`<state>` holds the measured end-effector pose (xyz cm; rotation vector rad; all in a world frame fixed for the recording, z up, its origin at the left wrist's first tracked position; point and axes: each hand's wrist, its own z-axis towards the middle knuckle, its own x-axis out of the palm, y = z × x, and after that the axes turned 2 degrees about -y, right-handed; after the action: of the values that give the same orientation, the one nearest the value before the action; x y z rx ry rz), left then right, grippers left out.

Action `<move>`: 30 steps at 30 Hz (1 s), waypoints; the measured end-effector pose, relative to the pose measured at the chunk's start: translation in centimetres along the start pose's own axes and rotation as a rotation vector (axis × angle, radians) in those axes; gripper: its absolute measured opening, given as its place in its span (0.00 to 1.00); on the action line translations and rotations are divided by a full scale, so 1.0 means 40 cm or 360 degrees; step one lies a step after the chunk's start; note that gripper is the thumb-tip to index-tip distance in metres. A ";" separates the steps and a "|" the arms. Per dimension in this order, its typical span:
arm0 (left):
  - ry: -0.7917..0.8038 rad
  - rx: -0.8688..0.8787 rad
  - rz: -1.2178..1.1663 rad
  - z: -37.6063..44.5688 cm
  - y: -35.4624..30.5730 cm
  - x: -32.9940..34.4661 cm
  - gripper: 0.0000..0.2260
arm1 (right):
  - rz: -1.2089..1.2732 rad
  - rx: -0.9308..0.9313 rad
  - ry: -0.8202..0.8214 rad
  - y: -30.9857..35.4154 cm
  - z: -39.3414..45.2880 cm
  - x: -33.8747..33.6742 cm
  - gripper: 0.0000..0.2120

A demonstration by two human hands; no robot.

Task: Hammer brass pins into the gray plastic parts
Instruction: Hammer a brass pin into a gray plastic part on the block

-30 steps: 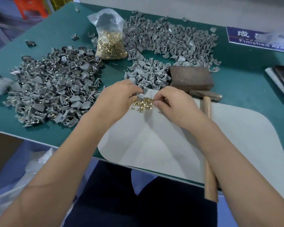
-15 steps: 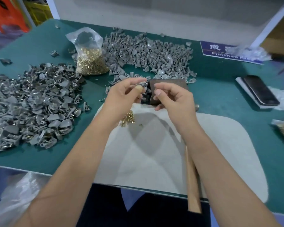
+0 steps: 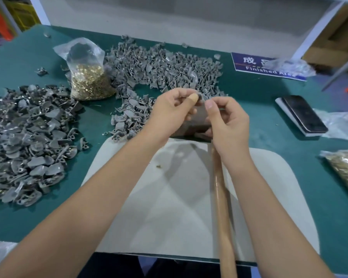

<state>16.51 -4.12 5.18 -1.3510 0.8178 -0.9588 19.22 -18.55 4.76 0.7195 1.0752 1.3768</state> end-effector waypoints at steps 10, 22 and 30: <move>0.0225 0.0361 0.0241 -0.031 0.024 -0.041 0.10 | -0.0147 -0.0241 0.0138 -0.008 0.047 0.010 0.04; 0.0110 0.0613 0.0445 -0.029 0.058 -0.048 0.11 | -0.0036 -0.0057 0.0246 -0.035 0.040 0.004 0.05; 0.0105 0.0496 0.0217 -0.034 0.059 -0.038 0.07 | -0.0279 -0.0255 0.0145 -0.031 0.048 -0.006 0.04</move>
<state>14.85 -3.36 2.64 -0.9882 0.7641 -0.9814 21.48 -18.58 4.40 0.4388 1.0592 1.3371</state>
